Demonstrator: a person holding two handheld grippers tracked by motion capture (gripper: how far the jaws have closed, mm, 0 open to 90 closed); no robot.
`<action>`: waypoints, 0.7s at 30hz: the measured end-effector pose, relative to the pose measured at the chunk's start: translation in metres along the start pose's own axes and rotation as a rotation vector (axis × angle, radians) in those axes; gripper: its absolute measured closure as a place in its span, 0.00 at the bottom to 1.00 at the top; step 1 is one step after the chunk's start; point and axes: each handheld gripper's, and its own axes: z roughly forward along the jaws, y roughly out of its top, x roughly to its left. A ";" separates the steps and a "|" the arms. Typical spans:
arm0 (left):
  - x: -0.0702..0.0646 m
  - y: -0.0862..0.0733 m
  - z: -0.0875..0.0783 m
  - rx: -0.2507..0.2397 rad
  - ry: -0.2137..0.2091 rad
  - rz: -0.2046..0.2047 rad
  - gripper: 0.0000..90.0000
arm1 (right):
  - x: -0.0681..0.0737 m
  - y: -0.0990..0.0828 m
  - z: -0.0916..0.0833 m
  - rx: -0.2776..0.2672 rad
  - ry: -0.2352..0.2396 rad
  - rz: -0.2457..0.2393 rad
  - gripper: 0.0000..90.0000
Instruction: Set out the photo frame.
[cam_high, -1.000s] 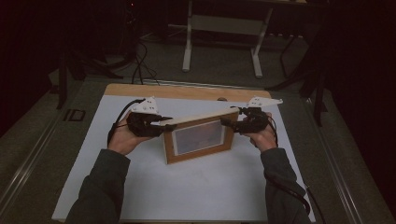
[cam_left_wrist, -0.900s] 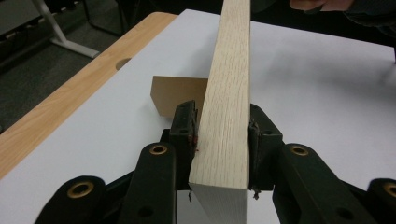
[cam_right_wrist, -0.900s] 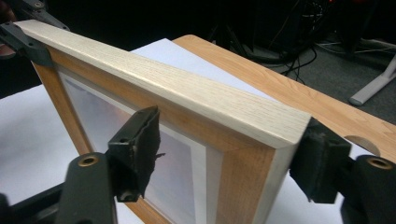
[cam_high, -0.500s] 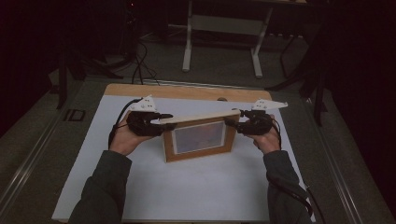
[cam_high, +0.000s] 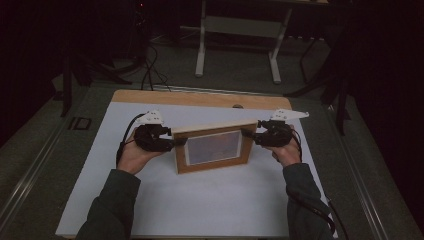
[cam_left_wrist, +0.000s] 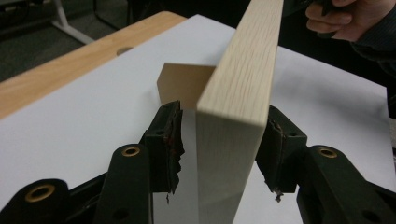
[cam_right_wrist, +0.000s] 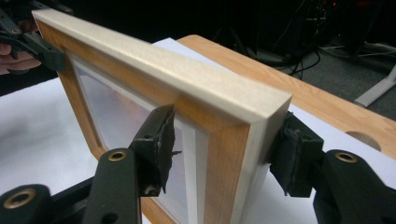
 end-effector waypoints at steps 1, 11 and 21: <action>0.000 -0.002 0.001 -0.003 -0.006 -0.003 0.64 | 0.000 -0.001 0.001 0.005 0.001 0.003 0.49; 0.002 -0.007 0.003 -0.017 0.023 -0.017 0.77 | -0.003 -0.006 0.006 0.019 -0.001 0.015 0.51; 0.009 -0.006 0.005 -0.035 0.036 -0.063 0.75 | -0.005 -0.007 0.005 0.008 -0.008 0.052 0.59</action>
